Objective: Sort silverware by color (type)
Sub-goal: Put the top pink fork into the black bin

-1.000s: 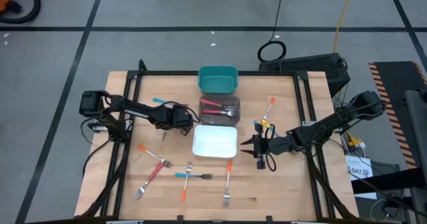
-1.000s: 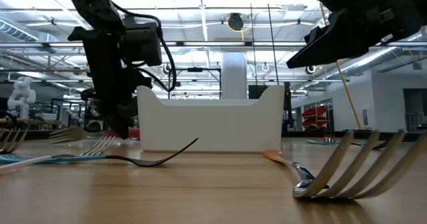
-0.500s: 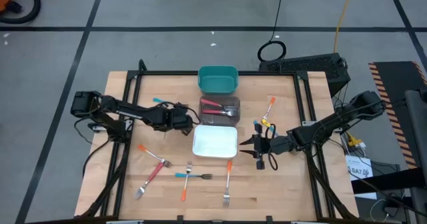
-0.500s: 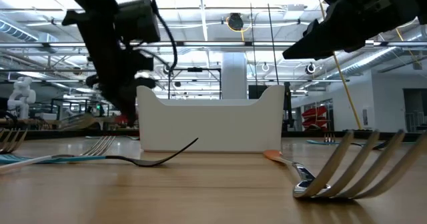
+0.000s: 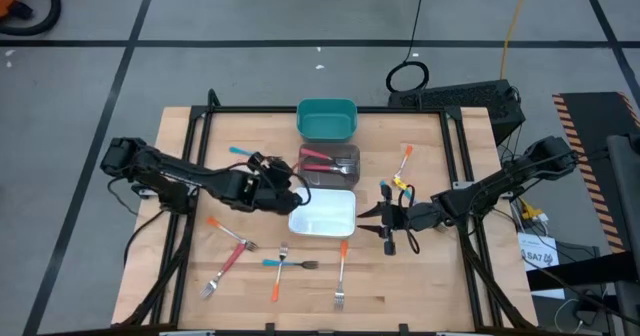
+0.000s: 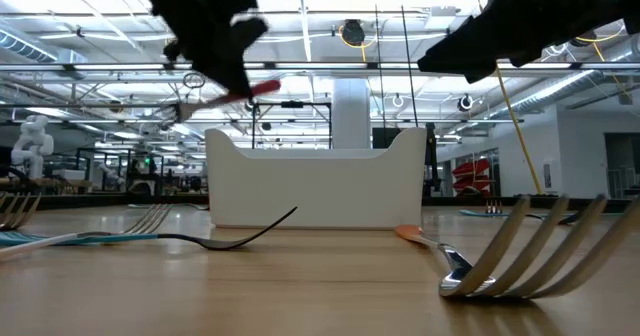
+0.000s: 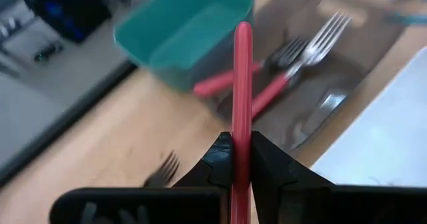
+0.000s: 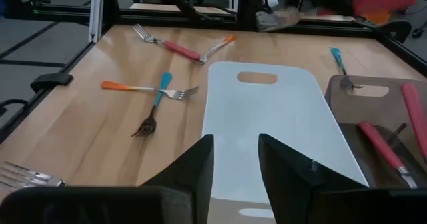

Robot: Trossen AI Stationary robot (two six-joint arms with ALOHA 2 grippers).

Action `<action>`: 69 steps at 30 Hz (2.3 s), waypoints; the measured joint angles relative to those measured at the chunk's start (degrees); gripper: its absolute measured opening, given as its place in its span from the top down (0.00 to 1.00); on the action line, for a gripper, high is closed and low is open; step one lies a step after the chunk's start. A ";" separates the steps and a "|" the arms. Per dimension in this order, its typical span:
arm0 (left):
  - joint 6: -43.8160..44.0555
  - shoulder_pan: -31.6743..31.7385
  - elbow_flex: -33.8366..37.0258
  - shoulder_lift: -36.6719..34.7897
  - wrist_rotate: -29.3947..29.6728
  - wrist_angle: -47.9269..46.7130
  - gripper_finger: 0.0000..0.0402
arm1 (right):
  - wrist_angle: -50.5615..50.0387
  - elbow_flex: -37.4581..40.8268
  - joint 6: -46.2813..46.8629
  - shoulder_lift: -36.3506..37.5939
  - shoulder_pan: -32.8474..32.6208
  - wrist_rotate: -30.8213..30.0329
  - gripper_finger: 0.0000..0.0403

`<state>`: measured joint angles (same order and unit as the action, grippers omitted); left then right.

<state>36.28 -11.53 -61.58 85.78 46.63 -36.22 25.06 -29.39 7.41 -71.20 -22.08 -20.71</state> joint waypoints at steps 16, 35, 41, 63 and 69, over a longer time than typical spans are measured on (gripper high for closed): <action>-18.34 -8.90 -6.38 0.75 13.46 16.86 0.94 | 16.19 0.00 -0.21 -10.13 -0.54 -0.02 0.72; -44.24 -9.75 -6.39 11.06 7.46 56.72 0.94 | 25.63 0.00 0.93 -14.99 -0.54 -0.07 0.72; -45.19 -9.66 -6.39 11.39 4.71 60.06 0.94 | 25.08 0.00 0.93 -14.99 -0.54 -0.09 0.72; -49.56 -8.53 -6.32 16.81 -12.47 78.22 0.94 | 30.42 0.00 -1.21 -14.95 -0.51 -0.30 0.60; -48.88 -7.60 -6.34 18.23 -17.02 80.96 0.94 | 30.53 0.00 -1.17 -14.95 0.36 -0.37 0.49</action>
<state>-12.60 -19.12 -67.91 104.01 29.61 44.74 55.59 -29.38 6.24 -86.15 -21.72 -21.08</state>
